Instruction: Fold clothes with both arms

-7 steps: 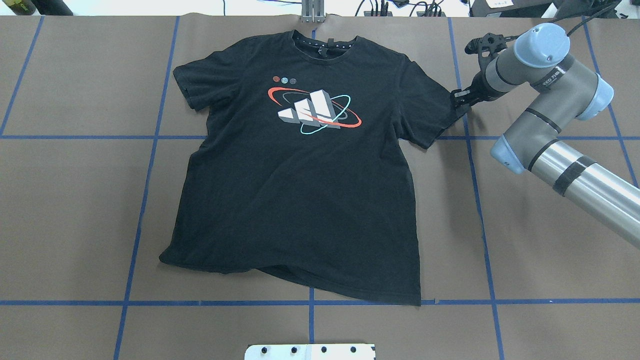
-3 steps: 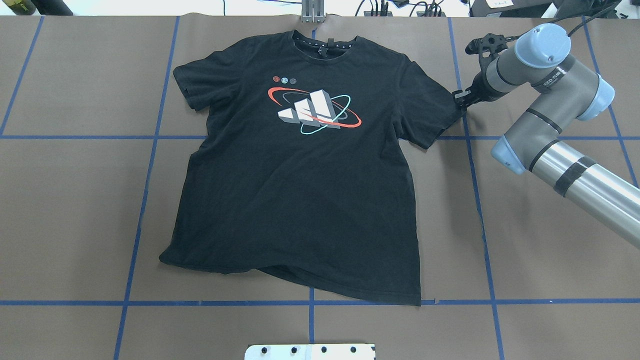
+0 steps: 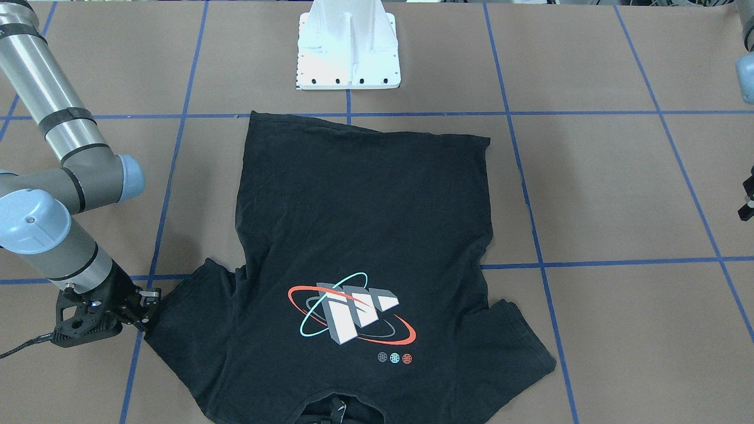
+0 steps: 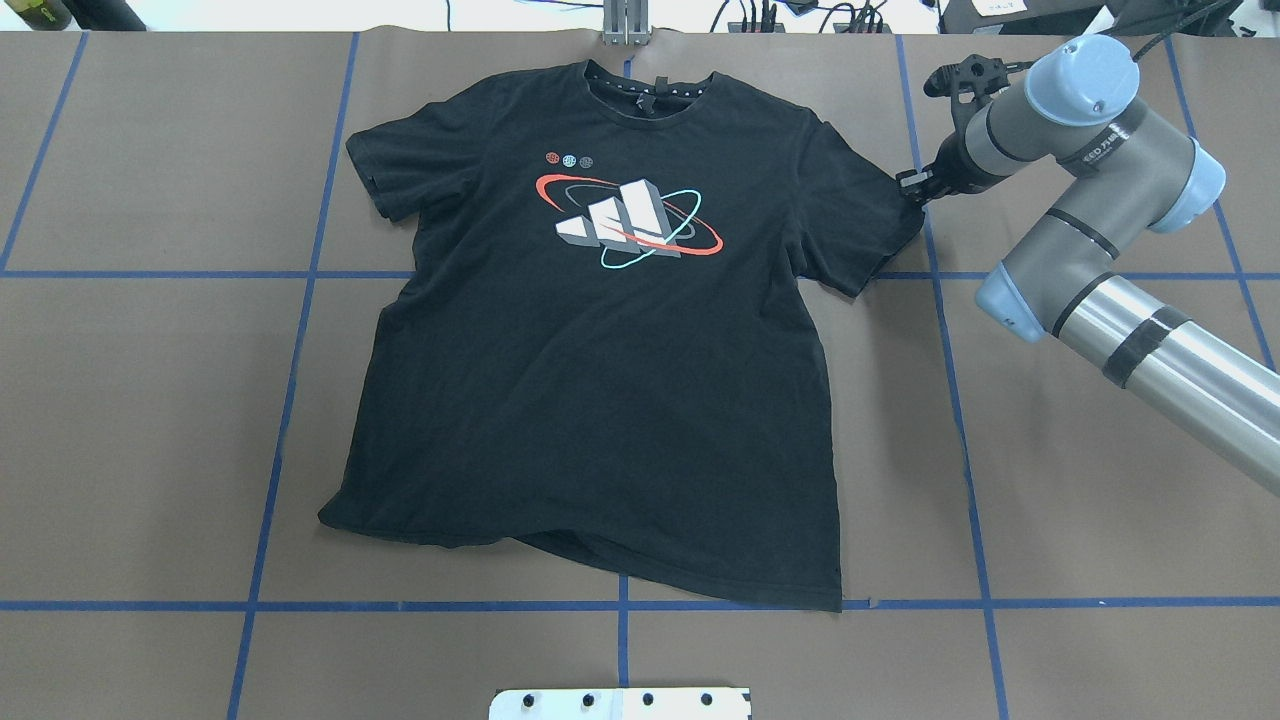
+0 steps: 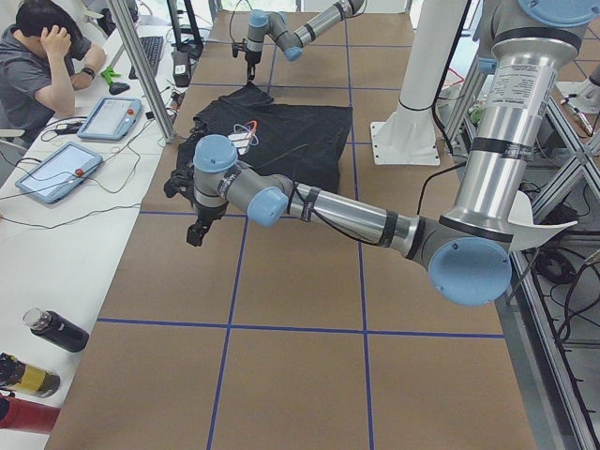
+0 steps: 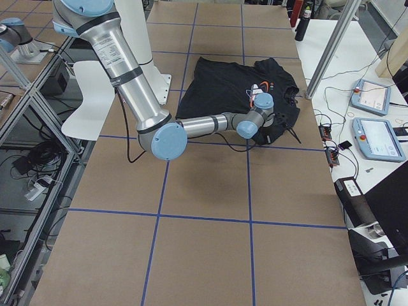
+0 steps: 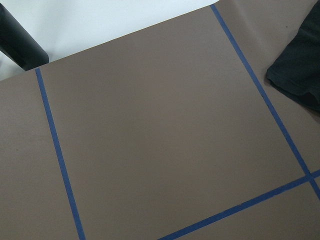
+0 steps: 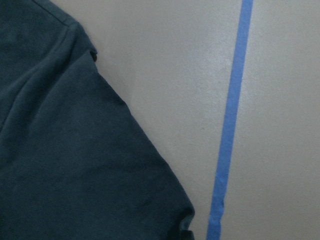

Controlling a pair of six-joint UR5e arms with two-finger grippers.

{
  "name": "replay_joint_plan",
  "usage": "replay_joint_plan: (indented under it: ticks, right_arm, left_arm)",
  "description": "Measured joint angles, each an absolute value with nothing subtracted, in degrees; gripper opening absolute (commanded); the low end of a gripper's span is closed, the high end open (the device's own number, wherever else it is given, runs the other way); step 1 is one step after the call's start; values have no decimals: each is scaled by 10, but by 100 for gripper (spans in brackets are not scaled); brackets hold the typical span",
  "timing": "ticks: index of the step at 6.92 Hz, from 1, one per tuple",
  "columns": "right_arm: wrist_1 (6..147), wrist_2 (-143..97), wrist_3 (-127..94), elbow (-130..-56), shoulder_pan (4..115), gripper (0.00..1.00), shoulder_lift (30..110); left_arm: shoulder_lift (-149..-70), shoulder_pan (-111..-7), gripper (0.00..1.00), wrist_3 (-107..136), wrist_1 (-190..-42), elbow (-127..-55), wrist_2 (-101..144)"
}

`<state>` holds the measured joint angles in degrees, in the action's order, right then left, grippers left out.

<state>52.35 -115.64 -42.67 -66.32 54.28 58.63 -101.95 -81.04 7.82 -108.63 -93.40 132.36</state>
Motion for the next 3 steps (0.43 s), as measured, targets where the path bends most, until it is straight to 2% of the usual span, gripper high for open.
replay_joint_plan:
  ticks: [3]
  right_arm:
    - [574, -1152, -521, -670, 533, 0, 517]
  left_arm:
    - [-1020, -810, 100, 78, -1087, -935, 1324]
